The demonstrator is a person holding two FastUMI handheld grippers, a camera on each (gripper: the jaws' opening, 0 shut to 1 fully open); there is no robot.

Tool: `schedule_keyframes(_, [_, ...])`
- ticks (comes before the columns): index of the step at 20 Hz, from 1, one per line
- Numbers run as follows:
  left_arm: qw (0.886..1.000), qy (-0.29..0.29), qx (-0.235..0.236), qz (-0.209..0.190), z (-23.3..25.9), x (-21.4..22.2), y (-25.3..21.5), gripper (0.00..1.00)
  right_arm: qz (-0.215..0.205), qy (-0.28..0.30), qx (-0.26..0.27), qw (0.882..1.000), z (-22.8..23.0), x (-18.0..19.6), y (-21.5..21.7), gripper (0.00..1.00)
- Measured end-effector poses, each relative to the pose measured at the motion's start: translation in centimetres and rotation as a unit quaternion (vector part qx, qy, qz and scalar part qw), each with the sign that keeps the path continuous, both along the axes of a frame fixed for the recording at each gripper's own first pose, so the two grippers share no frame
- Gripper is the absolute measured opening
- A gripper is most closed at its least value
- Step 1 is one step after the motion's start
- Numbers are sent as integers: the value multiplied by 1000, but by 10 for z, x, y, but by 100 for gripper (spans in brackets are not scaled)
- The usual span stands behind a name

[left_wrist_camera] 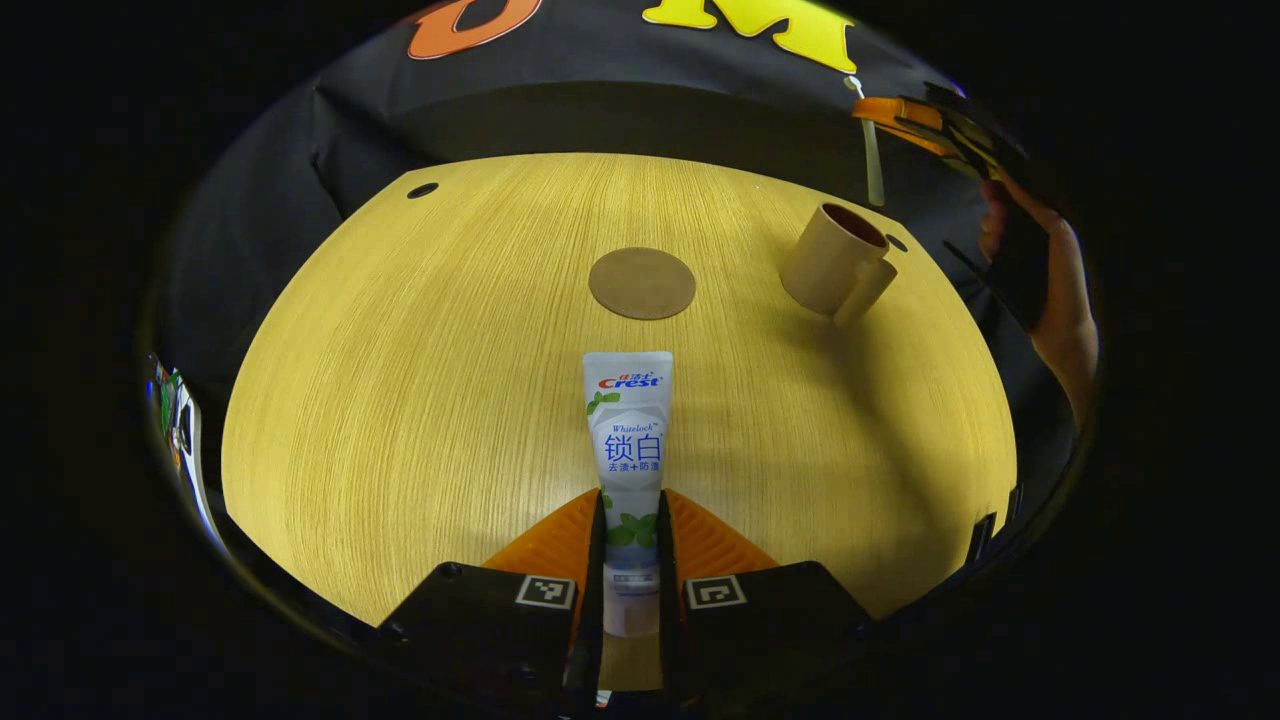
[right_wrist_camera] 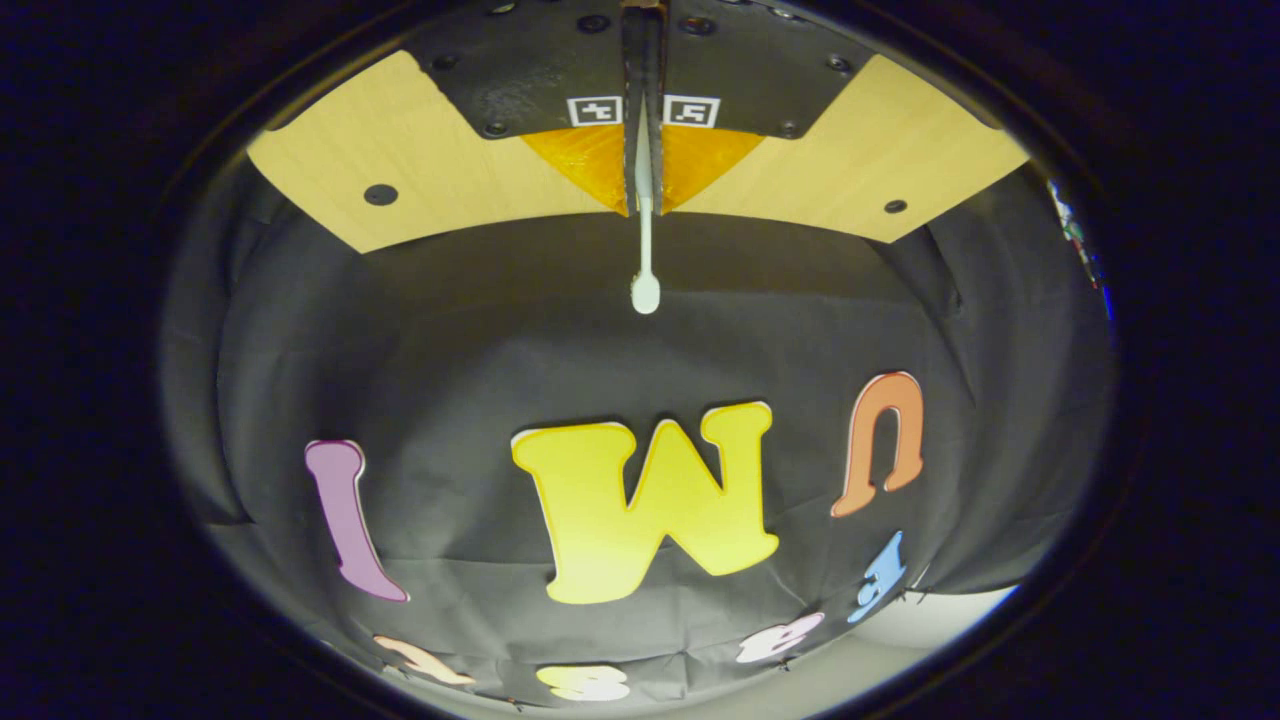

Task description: Put the toothbrush and toothpaste on the desktop into the cup, then pick up the cup and place it on the coaster on the desktop.

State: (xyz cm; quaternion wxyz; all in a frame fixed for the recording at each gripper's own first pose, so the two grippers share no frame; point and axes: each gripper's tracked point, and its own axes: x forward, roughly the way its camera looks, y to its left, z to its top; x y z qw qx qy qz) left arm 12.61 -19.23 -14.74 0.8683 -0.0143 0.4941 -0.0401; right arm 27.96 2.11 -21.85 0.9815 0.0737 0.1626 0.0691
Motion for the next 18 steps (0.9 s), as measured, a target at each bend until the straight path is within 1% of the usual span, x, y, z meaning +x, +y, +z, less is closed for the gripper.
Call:
schedule_keyframes(4, [1000,2,-6,0,28,12,-19,27,-8,22,10,1000,-30,6,-3,1])
schedule_keyframes(7, [1000,-6,-4,-8,39,31,-31,26,-13,21,9,1000,-34,4,-7,1])
schedule_keyframes(9, [1000,-17,-2,-15,37,35,-25,27,-10,22,5,1000,-35,0,-7,6])
schedule_keyframes(13, [999,-30,-4,-24,39,45,-39,27,-16,27,4,1000,-35,-9,-16,11])
schedule_keyframes(15, [999,-44,-6,-27,47,44,-39,27,-17,30,7,999,-32,-14,-19,25])
schedule_keyframes(16, [998,-57,-9,-29,55,47,-40,27,-18,32,5,999,-28,-18,-21,28])
schedule_keyframes(17, [997,-73,-11,-31,65,51,-43,26,-18,32,3,999,-25,-20,-23,28])
schedule_keyframes(18, [995,-92,-11,-33,72,55,-45,26,-13,35,4,999,-20,-25,-21,37])
